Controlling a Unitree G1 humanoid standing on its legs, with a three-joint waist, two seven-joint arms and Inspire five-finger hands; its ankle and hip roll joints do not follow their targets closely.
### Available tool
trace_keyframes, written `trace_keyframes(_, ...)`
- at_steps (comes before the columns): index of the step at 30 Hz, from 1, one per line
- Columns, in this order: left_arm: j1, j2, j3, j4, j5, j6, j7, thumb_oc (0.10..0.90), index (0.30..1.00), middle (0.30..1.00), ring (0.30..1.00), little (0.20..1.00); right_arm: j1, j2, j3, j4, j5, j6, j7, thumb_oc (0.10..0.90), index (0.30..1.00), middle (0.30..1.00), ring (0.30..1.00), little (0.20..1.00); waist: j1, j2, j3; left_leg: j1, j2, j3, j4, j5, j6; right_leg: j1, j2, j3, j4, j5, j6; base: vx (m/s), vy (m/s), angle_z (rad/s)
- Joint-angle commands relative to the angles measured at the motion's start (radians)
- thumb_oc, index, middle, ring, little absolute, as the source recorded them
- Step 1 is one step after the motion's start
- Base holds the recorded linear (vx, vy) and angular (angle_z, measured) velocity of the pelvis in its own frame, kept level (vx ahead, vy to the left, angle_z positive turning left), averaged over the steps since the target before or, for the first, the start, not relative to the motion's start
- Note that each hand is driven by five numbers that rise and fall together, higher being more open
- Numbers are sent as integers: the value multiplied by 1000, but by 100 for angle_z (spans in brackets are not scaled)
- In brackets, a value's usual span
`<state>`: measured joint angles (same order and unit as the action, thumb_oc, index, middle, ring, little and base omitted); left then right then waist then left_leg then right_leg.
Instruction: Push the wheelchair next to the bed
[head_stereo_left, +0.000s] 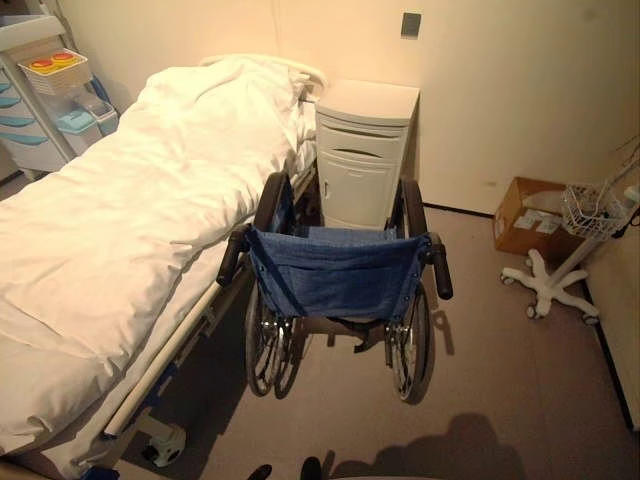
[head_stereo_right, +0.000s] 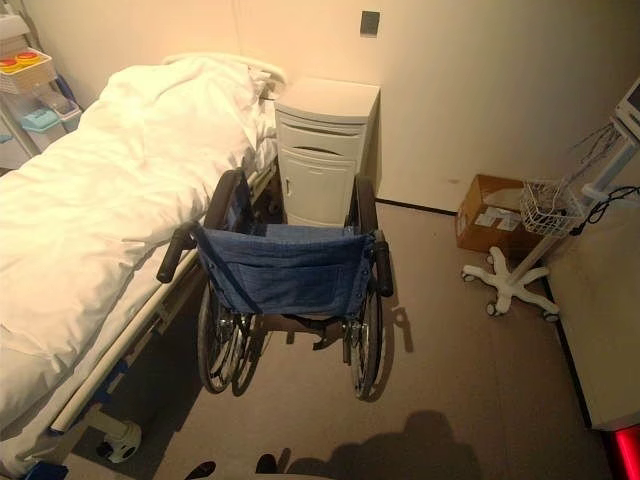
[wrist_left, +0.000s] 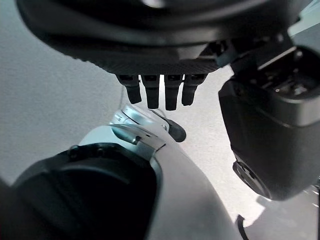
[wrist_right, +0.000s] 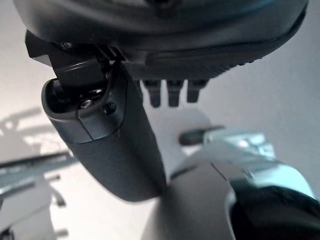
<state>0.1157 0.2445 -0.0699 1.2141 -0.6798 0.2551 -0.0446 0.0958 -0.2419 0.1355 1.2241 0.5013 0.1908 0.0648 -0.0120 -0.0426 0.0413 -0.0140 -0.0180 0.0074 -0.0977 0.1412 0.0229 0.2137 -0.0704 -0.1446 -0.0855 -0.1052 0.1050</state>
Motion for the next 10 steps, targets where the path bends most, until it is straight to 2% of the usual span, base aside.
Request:
trace_keyframes(1, -80, -40, 0, 50, 30, 23, 14, 800, 900, 900, 900, 900, -27, 17, 24, 38, 18, 44, 113, 800, 900, 900, 900, 900, 20, 55, 15, 107, 5, 27, 20, -167, -39, -139, 39, 10, 78, 66, 4, 0, 0, 0)
trace_keyframes(10, -88, -41, -29, 58, 41, 31, 12, 800, 900, 900, 900, 900, -42, 13, -5, 87, 38, 42, 151, 800, 900, 900, 900, 900, 19, 68, 4, 108, -1, 26, 21, -171, -34, -140, 37, 13, 80, 64, 3, 0, 0, 0)
